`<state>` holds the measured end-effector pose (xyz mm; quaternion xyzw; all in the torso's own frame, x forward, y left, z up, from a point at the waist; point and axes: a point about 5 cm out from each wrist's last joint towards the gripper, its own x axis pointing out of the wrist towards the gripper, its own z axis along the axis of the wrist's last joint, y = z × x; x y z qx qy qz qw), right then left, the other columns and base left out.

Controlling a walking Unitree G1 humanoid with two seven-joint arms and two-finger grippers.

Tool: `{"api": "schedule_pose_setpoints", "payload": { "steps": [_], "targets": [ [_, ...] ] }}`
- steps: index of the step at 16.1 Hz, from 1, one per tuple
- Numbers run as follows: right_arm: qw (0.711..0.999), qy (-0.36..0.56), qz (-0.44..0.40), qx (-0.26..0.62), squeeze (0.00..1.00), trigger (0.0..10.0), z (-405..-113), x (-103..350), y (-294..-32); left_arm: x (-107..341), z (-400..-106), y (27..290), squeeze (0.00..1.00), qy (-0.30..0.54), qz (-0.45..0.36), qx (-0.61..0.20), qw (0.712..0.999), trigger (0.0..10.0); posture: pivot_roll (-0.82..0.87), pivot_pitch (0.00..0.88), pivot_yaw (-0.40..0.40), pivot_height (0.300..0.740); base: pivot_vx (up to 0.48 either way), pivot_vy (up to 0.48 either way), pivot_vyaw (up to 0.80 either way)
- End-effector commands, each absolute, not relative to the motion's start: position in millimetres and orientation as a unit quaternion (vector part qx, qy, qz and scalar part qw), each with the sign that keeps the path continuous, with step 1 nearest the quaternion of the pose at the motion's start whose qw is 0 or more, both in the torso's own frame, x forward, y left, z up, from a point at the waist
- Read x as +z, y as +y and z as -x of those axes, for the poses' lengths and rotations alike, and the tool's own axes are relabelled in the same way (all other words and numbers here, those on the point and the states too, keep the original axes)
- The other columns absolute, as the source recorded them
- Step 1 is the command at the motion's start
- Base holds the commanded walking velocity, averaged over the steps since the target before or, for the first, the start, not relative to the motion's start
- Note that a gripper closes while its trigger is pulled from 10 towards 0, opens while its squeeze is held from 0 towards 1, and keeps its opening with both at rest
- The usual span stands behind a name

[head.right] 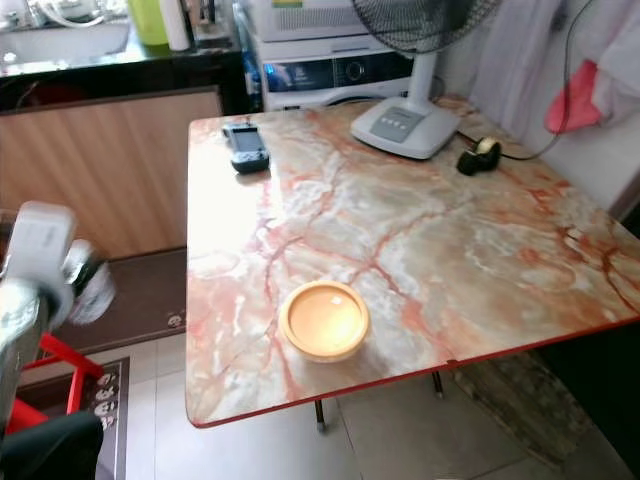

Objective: Restocking fridge

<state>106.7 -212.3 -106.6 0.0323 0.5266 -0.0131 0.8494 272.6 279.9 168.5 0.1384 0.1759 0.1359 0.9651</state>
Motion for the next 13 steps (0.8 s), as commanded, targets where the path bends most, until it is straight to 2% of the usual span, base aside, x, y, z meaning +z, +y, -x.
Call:
{"api": "schedule_pose_setpoints", "payload": {
  "steps": [1,4,6,10,11,13],
  "targets": [
    [0.847,0.531,-0.027,-0.011,0.0,10.0,-103.7,-107.1,-213.8,150.1,-264.1,296.6,0.0,0.178,-0.124,0.181,0.959,10.0,0.22,0.0,-0.028,0.74,0.0,0.0,0.0],
    [0.847,0.532,-0.025,-0.01,0.0,10.0,-103.2,-107.3,-213.5,90.4,-241.4,307.1,0.0,0.242,-0.103,0.204,0.943,10.0,0.21,0.0,-0.016,0.74,0.0,0.0,0.0],
    [0.847,0.531,-0.026,-0.013,0.0,10.0,-102.5,-107.6,-212.7,35.1,-218.5,308.4,0.0,0.305,-0.106,0.21,0.923,10.0,0.18,0.0,-0.007,0.74,0.0,0.0,0.0],
    [0.847,0.53,-0.03,-0.024,0.0,10.0,-101.2,-107.8,-213.5,-17.1,-202.7,296.4,0.0,0.34,-0.1,0.201,0.913,10.0,0.16,0.0,-0.006,0.74,0.0,0.0,0.0],
    [0.847,0.529,-0.031,-0.025,0.0,10.0,-101.3,-107.7,-213.8,-25.5,-201.7,290.6,0.0,0.347,-0.074,0.2,0.913,10.0,0.17,0.0,-0.011,0.74,0.0,0.0,0.0],
    [0.849,0.526,-0.039,-0.031,0.0,10.0,-101.6,-107.4,-214.3,-51.8,-187.5,272.8,0.0,0.406,-0.09,0.156,0.896,10.0,0.15,0.0,-0.02,0.74,0.0,0.0,0.0]
  ]
}}
